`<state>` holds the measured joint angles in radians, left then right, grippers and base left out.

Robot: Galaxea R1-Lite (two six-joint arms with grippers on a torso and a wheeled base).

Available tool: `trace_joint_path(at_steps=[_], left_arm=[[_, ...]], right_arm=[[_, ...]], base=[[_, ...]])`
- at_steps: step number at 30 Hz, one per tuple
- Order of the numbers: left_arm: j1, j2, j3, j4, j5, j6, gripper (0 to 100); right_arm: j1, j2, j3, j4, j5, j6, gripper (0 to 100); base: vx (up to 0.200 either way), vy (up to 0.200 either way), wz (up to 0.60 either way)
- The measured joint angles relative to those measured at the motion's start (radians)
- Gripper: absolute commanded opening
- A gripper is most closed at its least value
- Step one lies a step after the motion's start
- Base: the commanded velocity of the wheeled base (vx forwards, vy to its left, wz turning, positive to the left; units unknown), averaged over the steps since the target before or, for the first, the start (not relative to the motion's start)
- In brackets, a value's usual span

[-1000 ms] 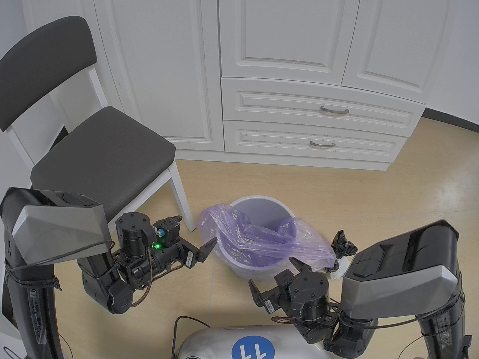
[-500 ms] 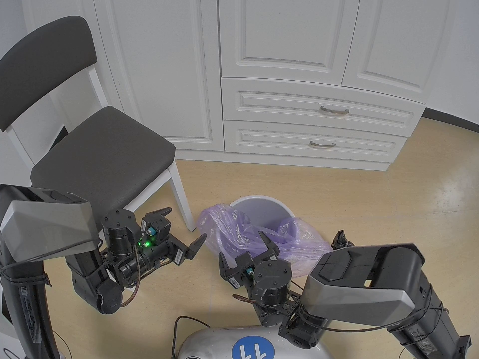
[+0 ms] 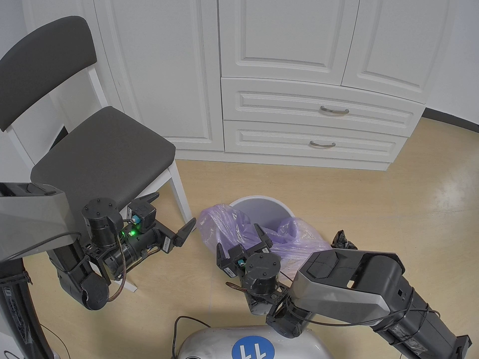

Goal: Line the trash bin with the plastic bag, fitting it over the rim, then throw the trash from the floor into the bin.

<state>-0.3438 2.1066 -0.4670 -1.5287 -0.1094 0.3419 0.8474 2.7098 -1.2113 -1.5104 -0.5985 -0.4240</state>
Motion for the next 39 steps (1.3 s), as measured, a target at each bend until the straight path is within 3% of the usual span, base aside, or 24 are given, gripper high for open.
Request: trace_joint_path(at_steps=[12,13,30,39], left_arm=[[0.016,-0.036,0.002,0.0,0.0,0.002,100],[0.017,-0.037,0.002,0.0,0.0,0.001,100],[0.026,-0.051,0.001,0.0,-0.002,0.002,100],[0.027,-0.049,-0.003,0.0,-0.004,0.017,100]], right_arm=[[-0.05,0.043,-0.037,0.033,-0.017,-0.007,100],[-0.055,0.043,-0.037,0.033,-0.019,-0.007,0],[-0.114,-0.045,0.013,0.048,-0.011,-0.046,0],[-0.213,-0.123,-0.054,0.228,0.052,-0.069,0]], base=[[0.0,0.0,0.0],[0.0,0.0,0.0],[0.0,0.0,0.0],[0.0,0.0,0.0]])
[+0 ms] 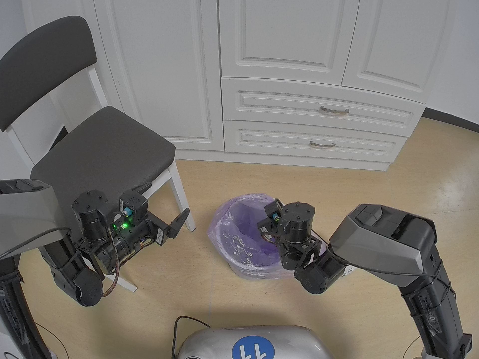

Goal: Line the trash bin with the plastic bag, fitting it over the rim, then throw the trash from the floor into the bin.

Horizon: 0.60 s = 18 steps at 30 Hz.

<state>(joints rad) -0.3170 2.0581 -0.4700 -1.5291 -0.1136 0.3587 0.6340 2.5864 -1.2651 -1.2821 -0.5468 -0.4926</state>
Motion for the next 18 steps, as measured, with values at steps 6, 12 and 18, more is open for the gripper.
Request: trace_joint_path(at_steps=[6,12,18], left_arm=[[-0.005,0.004,0.005,0.0,-0.002,0.013,100],[-0.014,0.013,0.013,0.0,-0.002,0.018,100],[-0.023,0.032,0.014,0.0,-0.003,0.021,100]], right_arm=[[-0.025,0.029,-0.187,0.047,0.0,0.0,0],[-0.037,0.113,-0.434,0.061,-0.024,-0.007,0],[-0.063,0.244,-0.666,0.033,-0.04,-0.065,0]], base=[[0.0,0.0,0.0],[0.0,0.0,0.0],[0.0,0.0,0.0]])
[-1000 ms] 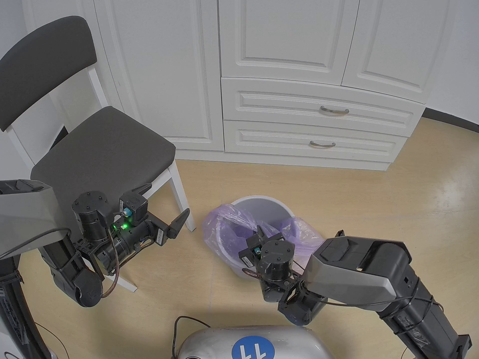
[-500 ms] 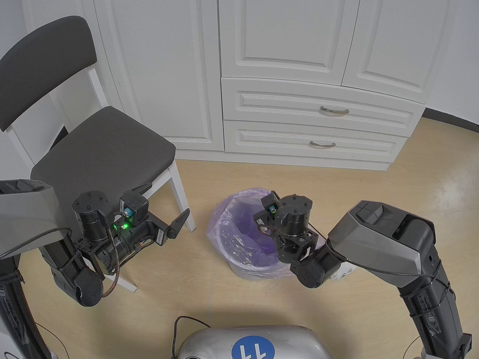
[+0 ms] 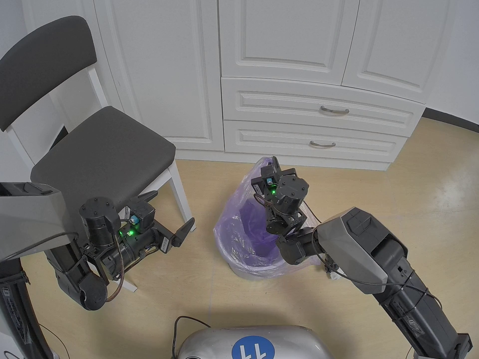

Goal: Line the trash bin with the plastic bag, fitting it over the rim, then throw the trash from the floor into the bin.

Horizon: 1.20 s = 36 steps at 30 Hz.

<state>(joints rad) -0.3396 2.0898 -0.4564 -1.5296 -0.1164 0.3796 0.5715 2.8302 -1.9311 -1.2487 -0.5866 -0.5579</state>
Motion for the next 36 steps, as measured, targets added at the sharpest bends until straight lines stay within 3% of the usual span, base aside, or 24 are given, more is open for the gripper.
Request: trace_joint_path(at_steps=[8,12,20,24,25,29,36], left_arm=[[-0.006,0.037,-0.012,-0.001,0.002,0.001,100],[-0.01,0.055,-0.023,-0.002,0.004,0.001,100],[-0.049,0.073,-0.026,-0.002,0.007,0.001,100],[-0.091,0.076,-0.037,-0.002,0.016,0.001,100],[-0.102,0.077,-0.04,-0.002,0.021,0.001,100],[-0.132,0.082,-0.035,-0.003,0.048,0.001,100],[-0.147,0.092,-0.028,-0.004,0.05,0.0,100]], right_arm=[[-0.011,0.092,-0.064,-0.148,0.007,-0.013,0],[0.002,0.11,-0.068,-0.215,0.006,0.024,0],[0.02,0.093,-0.069,-0.103,0.008,0.177,0],[0.026,0.081,-0.069,-0.044,0.043,0.266,0],[0.027,0.08,-0.069,-0.038,0.06,0.281,100],[0.047,0.077,-0.069,-0.033,0.11,0.313,100],[0.055,0.047,-0.024,-0.061,0.116,0.315,100]], base=[[0.0,0.0,0.0],[0.0,0.0,0.0],[0.0,0.0,0.0],[0.0,0.0,0.0],[0.0,0.0,0.0],[0.0,0.0,0.0],[0.0,0.0,0.0]])
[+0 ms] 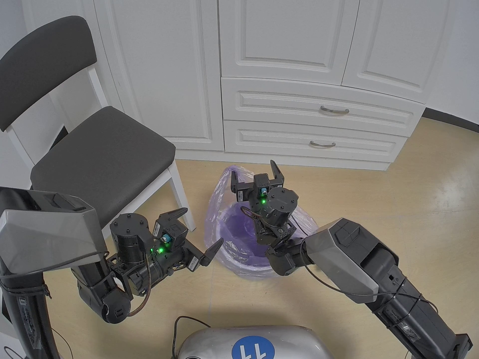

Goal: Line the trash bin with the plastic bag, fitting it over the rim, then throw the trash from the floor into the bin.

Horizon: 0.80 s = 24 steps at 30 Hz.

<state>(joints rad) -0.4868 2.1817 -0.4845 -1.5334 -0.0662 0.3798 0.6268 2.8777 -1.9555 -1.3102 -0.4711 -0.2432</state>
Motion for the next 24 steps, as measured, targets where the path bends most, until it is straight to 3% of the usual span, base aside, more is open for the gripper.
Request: trace_joint_path(at_steps=[5,18,24], left_arm=[[-0.008,0.005,0.0,0.0,0.0,0.0,100],[-0.039,0.039,-0.002,-0.001,0.002,0.0,100],[-0.052,0.056,-0.003,-0.001,0.003,0.0,100]], right_arm=[[-0.004,-0.071,0.171,-0.014,0.024,0.0,100],[-0.021,-0.374,0.807,-0.089,0.115,-0.02,100],[-0.018,-0.513,1.095,-0.112,0.143,-0.07,100]], base=[[0.0,0.0,0.0],[0.0,0.0,0.0],[0.0,0.0,0.0]])
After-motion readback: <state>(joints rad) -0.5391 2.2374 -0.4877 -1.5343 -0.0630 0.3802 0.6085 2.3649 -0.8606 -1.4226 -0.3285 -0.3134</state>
